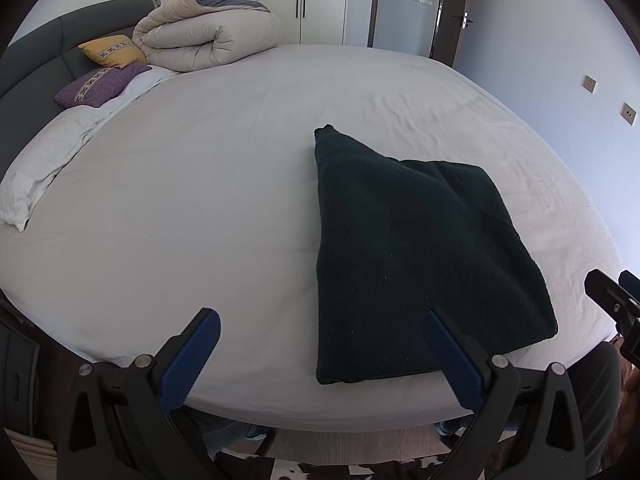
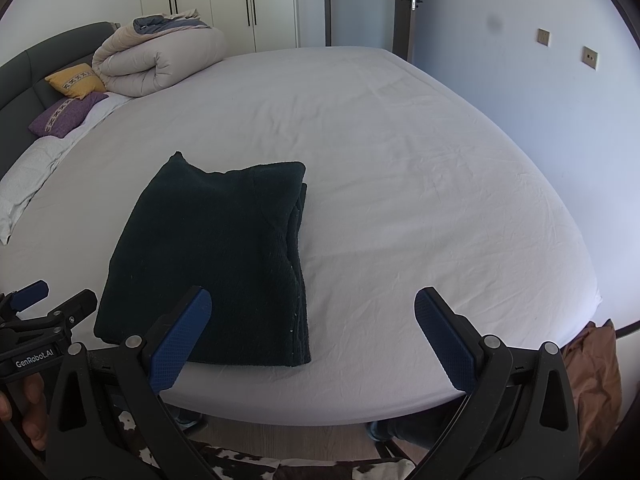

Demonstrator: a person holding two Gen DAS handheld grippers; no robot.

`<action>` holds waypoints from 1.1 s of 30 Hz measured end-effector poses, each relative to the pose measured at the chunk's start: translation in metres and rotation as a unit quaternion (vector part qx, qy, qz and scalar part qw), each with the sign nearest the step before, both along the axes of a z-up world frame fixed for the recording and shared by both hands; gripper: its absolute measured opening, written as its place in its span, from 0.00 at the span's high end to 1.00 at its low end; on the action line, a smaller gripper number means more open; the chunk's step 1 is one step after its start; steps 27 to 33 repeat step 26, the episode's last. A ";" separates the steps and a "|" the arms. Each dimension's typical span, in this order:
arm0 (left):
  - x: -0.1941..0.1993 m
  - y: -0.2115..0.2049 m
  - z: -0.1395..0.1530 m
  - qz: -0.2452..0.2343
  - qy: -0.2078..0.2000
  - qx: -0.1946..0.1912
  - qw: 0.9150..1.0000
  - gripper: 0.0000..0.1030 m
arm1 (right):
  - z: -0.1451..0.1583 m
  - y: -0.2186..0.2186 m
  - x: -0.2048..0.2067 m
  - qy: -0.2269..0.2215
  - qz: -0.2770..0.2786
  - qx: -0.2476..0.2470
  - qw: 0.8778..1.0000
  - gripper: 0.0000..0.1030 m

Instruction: Fold small clothes

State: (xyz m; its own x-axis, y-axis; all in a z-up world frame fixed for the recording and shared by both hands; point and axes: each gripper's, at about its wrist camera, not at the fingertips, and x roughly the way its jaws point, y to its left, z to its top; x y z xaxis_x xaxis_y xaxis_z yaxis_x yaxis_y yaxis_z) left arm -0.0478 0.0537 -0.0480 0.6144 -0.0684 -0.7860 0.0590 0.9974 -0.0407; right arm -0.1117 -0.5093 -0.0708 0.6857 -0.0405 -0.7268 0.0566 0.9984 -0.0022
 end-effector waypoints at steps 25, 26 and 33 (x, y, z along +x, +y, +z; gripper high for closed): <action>-0.002 -0.006 -0.004 -0.001 0.002 0.006 1.000 0.00 | -0.003 0.000 0.001 0.001 -0.001 0.002 1.000 0.00; -0.002 -0.005 -0.004 -0.001 0.001 0.004 1.000 0.00 | -0.003 0.000 0.001 0.001 -0.001 0.002 1.000 0.00; -0.002 -0.005 -0.004 -0.001 0.001 0.004 1.000 0.00 | -0.003 0.000 0.001 0.001 -0.001 0.002 1.000 0.00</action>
